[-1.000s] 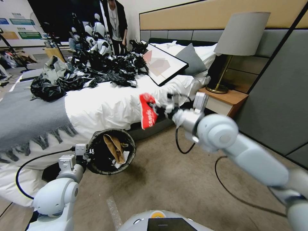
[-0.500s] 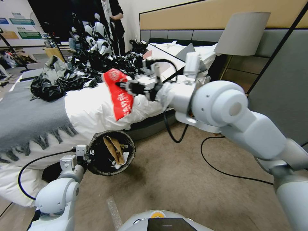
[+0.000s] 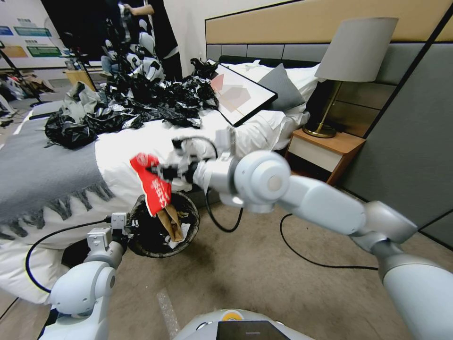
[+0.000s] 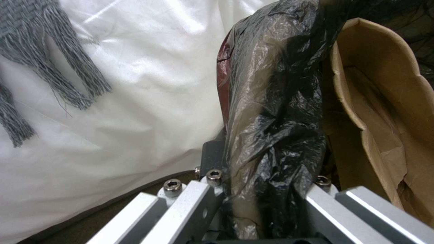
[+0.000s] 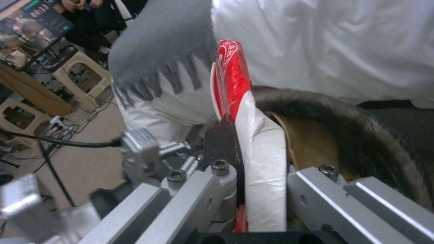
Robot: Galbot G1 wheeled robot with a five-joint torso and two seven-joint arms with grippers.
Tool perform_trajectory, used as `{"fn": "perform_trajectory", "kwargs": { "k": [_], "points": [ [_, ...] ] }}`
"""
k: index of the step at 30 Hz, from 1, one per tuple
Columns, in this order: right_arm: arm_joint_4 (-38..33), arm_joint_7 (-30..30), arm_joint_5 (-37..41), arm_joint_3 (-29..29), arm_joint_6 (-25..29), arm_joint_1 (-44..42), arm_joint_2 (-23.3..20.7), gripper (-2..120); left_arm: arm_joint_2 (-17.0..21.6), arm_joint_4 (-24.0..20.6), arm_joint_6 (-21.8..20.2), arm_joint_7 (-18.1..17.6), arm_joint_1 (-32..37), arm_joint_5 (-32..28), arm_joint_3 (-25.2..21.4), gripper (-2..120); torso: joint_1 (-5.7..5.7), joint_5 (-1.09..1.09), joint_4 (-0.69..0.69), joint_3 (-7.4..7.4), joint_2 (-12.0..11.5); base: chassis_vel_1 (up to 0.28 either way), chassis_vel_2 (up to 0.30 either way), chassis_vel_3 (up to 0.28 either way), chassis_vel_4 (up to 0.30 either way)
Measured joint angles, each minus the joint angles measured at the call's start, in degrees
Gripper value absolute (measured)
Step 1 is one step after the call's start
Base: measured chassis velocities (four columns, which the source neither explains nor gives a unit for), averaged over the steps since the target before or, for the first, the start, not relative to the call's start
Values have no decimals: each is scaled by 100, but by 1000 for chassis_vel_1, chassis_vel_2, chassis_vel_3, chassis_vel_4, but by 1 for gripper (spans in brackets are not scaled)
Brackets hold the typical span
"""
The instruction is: Pick up the trash bin, then pick up the garbage from the floor and place it into the trash bin.
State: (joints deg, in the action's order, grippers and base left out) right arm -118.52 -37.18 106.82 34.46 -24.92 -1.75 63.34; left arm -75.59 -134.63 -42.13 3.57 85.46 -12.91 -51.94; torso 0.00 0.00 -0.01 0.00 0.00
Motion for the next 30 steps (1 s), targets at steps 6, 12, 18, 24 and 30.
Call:
{"fn": "perform_trajectory", "kwargs": {
  "k": [6,12,18,24,30],
  "points": [
    [428,202,-385,249,-23,-283,33,0,-16,-90,0,9,-5,-21,-21,0,0,0,1,0,0,0,0,0,0],
    [885,335,-640,403,11,-375,334,0,-36,-75,0,15,-13,-8,-10,0,0,0,2,0,0,0,0,0,0],
    [1199,473,-757,489,77,-409,634,3,-44,-34,0,18,-9,-5,-18,0,0,0,2,0,0,0,0,0,0],
    [1249,514,-760,515,112,-404,771,22,-80,7,-1,19,-18,5,-10,0,0,0,1,0,0,0,0,0,0],
    [1246,500,-753,516,118,-372,810,43,-82,25,-1,22,-30,5,-8,0,0,0,1,0,0,0,0,0,0]
  ]
}}
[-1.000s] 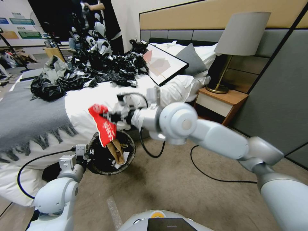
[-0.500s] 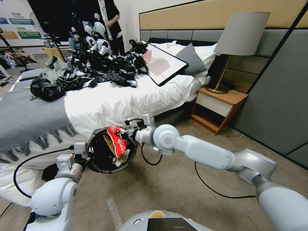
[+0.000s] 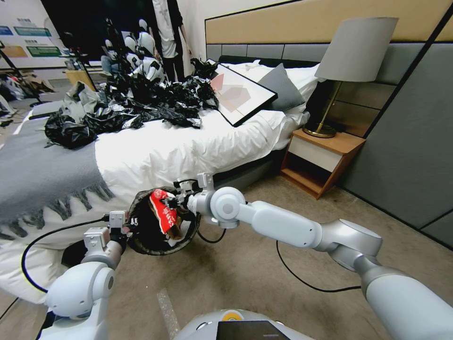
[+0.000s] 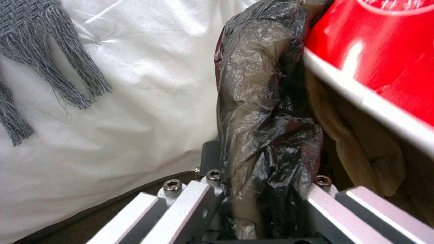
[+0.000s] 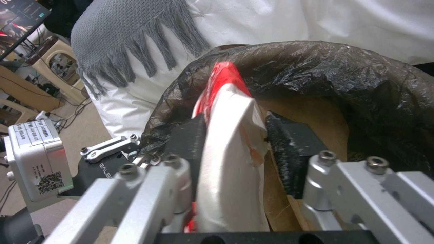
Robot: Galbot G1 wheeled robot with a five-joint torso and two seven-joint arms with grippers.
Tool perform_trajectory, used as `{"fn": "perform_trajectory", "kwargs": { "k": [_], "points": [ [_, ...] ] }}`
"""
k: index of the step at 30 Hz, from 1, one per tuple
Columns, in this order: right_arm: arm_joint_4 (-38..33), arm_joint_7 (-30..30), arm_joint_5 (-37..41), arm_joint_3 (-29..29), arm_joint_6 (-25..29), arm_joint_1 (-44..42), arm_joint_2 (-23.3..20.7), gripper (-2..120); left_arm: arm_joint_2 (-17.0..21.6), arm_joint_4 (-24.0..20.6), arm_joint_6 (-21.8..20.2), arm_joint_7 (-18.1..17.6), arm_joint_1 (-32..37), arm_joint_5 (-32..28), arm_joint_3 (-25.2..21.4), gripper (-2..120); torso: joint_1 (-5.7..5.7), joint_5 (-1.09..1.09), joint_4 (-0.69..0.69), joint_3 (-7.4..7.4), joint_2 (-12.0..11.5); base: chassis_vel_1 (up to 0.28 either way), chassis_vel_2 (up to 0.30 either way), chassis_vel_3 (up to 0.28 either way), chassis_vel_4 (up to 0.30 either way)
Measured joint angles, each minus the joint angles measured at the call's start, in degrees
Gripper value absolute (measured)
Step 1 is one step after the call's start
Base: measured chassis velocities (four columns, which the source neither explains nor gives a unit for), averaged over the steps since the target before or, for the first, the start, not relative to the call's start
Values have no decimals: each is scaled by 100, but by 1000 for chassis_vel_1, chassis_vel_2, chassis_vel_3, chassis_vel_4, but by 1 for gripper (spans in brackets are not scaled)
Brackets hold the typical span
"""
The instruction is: Pick up the trash bin, then pick up the garbage from the floor and place it into the trash bin.
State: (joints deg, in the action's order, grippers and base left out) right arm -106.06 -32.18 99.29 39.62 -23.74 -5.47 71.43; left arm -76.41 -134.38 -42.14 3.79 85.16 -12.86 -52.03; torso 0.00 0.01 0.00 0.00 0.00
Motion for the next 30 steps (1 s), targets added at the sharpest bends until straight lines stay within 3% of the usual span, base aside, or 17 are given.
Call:
{"fn": "perform_trajectory", "kwargs": {
  "k": [4,6,13,17,24,30],
  "points": [
    [-2,-4,4,0,0,6,-1,53,1,0,0,2,0,0,0,0,0,0,0,0,0,0,0,0,0],
    [-14,-12,12,0,-2,15,-9,70,2,-1,0,5,0,1,6,0,0,0,-1,0,0,0,0,0,0],
    [-80,-52,16,-46,-11,19,-77,93,26,0,0,1,-20,5,19,0,0,-1,-1,0,0,0,0,0,0],
    [-125,-77,-2,-61,-18,22,-171,100,36,2,0,0,-20,5,15,0,0,-1,0,0,0,0,0,0,0],
    [-306,-131,-5,-144,-23,40,-324,100,43,-9,-1,2,-15,1,19,0,0,-1,0,0,0,0,0,0,0],
    [-672,-328,-203,-602,18,108,-665,100,70,-48,0,-16,-10,-70,23,0,0,-2,3,0,0,0,0,0,0]
  ]
}}
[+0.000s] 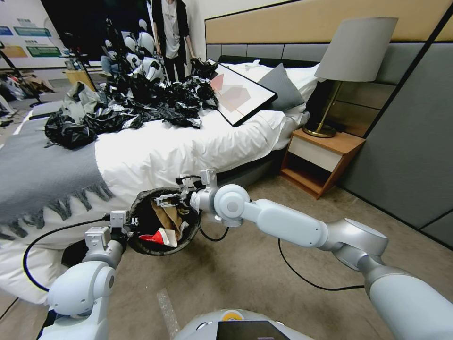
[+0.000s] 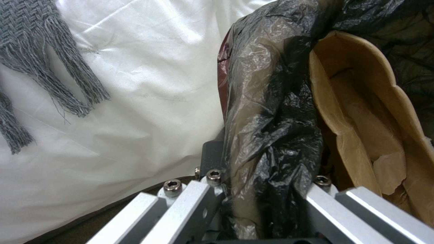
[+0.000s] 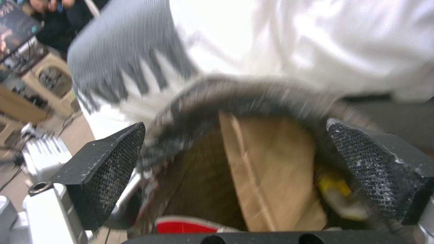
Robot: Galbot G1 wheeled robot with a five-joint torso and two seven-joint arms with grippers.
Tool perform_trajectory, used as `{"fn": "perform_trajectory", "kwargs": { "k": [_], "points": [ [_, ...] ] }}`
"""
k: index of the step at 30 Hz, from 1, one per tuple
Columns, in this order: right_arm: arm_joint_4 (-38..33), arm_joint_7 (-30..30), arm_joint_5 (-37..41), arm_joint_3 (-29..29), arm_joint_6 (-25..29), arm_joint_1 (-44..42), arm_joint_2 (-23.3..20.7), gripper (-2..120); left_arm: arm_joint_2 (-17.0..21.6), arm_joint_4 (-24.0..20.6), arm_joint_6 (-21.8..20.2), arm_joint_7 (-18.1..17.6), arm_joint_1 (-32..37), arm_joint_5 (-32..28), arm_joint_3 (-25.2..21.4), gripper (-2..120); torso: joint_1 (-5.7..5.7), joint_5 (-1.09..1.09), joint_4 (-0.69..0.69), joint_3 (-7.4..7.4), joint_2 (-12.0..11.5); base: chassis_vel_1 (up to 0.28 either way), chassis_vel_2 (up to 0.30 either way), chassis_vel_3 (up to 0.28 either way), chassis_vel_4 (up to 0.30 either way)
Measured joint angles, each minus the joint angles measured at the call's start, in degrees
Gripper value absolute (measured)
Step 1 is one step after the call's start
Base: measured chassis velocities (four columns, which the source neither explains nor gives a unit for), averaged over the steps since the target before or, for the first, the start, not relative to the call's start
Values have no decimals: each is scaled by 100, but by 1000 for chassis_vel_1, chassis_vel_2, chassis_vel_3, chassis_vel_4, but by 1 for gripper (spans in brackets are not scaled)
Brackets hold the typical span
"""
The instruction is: Pick up the trash bin, then pick up the garbage from the floor and place it into the trash bin.
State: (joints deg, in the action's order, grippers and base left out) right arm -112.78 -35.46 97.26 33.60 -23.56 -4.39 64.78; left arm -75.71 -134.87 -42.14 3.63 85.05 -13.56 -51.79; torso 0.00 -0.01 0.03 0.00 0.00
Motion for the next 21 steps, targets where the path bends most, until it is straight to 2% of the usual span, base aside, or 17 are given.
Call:
{"fn": "perform_trajectory", "kwargs": {
  "k": [1,2,4,8,10,11,12,13,14,15,16,17,18,19,20,21],
  "points": [
    [-49,-10,-246,-112,31,19,-137,100,1,0,0,-1,3,-3,-2,0,0,0,-1,0,0,0,0,0,0],
    [-93,40,-920,-324,104,47,-459,100,9,3,0,-2,7,-10,-10,0,0,0,-3,0,0,0,0,0,0],
    [-107,76,-1206,-405,127,49,-608,100,12,8,-1,-2,7,-14,-10,0,0,-1,-3,0,0,0,0,0,0],
    [-342,184,-2624,-1046,454,-254,-1433,100,10,16,0,-6,-27,-35,5,0,0,-2,-5,0,0,0,0,0,0],
    [-365,188,-2720,-1111,466,-304,-1481,100,9,17,0,-6,-29,-35,7,0,0,-3,-2,0,0,0,0,0,0],
    [-459,213,-3271,-1535,533,-567,-1748,100,5,25,0,-10,-30,-35,20,0,0,-2,-5,0,0,0,0,0,0],
    [-519,270,-3614,-1887,588,-807,-1907,100,3,25,0,-12,-30,-36,26,0,0,0,2,0,0,0,0,0,0],
    [-519,270,-3614,-1887,588,-807,-1907,100,3,25,0,-12,-30,-36,26,0,0,0,2,0,0,0,0,0,0],
    [-543,309,-3820,-2131,620,-1018,-2011,100,4,26,0,-15,-29,-36,27,0,0,1,-2,-1,1,0,0,0,0],
    [-588,447,-4267,-2918,686,-1732,-2181,100,5,25,0,-22,-27,-36,31,0,0,-2,-1,0,0,0,0,0,0],
    [-609,544,-4504,-3398,723,-2206,-2219,100,9,25,0,-27,-24,-35,33,0,1,-3,-5,-1,1,0,0,0,0],
    [-609,544,-4504,-3398,723,-2206,-2219,100,9,25,0,-27,-24,-35,33,0,1,-3,-5,-1,1,0,0,0,0],
    [-612,692,-4903,-4051,801,-2910,-2195,100,13,22,0,-45,-24,-44,38,0,0,-1,-6,0,1,0,0,0,0],
    [-608,789,-5179,-4407,856,-3318,-2139,100,13,19,-1,-59,-23,-61,38,0,1,-4,-5,-1,1,0,0,0,0],
    [-608,789,-5179,-4407,856,-3318,-2139,100,13,19,-1,-59,-23,-61,38,0,1,-4,-5,-1,1,0,0,0,0],
    [-578,924,-5659,-4941,955,-3922,-2018,100,14,-2,0,-73,-24,-89,38,0,1,-4,-3,-1,1,0,0,0,0]
  ]
}}
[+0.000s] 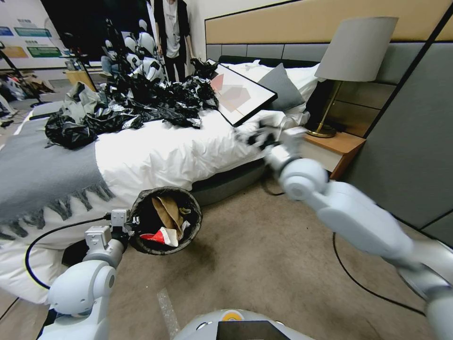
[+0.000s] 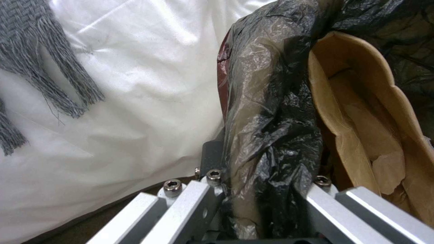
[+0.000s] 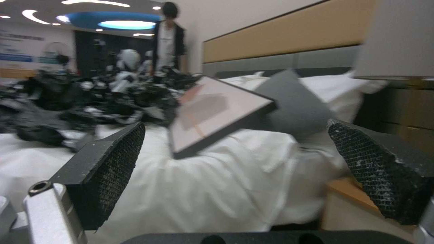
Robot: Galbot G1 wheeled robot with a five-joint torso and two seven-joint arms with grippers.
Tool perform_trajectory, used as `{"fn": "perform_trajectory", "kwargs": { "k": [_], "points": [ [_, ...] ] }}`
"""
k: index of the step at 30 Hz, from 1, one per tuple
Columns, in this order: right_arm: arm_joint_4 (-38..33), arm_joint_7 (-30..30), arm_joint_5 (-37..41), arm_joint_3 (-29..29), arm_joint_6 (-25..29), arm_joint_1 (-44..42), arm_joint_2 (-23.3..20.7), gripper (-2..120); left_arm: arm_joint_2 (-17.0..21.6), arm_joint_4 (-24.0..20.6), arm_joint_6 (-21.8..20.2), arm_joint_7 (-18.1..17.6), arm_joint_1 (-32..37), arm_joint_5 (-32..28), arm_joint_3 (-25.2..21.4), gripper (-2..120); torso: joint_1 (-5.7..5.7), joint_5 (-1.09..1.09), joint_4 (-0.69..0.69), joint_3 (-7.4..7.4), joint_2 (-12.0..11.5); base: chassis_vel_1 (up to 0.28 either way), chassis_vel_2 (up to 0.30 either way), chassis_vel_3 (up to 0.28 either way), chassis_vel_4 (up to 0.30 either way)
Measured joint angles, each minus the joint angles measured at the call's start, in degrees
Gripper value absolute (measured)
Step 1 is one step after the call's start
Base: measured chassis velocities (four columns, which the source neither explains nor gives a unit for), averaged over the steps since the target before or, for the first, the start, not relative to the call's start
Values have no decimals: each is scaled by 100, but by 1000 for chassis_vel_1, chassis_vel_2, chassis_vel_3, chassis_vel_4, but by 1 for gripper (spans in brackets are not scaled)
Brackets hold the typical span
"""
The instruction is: Pick up the trash bin, then pick up the garbage from the floor and place it into the trash bin.
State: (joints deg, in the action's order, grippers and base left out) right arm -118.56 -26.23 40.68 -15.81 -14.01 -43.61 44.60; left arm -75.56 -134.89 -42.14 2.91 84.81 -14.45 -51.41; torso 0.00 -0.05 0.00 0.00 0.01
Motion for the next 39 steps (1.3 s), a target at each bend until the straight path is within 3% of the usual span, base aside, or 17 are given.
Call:
{"fn": "perform_trajectory", "kwargs": {
  "k": [4,9,11,12,13,19,39],
  "points": [
    [209,457,-1303,-1264,462,-1520,518,100,1,-18,0,-40,-1,-32,2,0,0,0,-2,-1,0,0,0,0,0],
    [549,752,-2244,-1888,965,-2378,1045,100,-15,2,0,-74,-11,-37,23,0,0,3,1,0,0,0,0,0,0],
    [948,999,-2982,-2193,1488,-2850,1578,100,-58,30,0,-118,-23,-29,57,0,0,7,1,0,0,0,0,0,0],
    [948,999,-2982,-2193,1488,-2850,1578,100,-58,30,0,-118,-23,-29,57,0,0,7,1,0,0,0,0,0,0],
    [1100,1086,-3193,-2275,1681,-3097,1897,100,-54,30,0,-119,-24,-29,66,0,0,-1,0,0,0,0,0,0,0],
    [1015,1156,-3305,-2462,1798,-3476,2315,100,-1,65,0,-120,-20,-32,43,0,0,5,1,0,0,0,0,0,0],
    [899,1158,-3414,-2369,1801,-3505,2533,100,-39,92,0,-113,5,-73,70,0,0,5,0,0,0,0,0,0,0]
  ]
}}
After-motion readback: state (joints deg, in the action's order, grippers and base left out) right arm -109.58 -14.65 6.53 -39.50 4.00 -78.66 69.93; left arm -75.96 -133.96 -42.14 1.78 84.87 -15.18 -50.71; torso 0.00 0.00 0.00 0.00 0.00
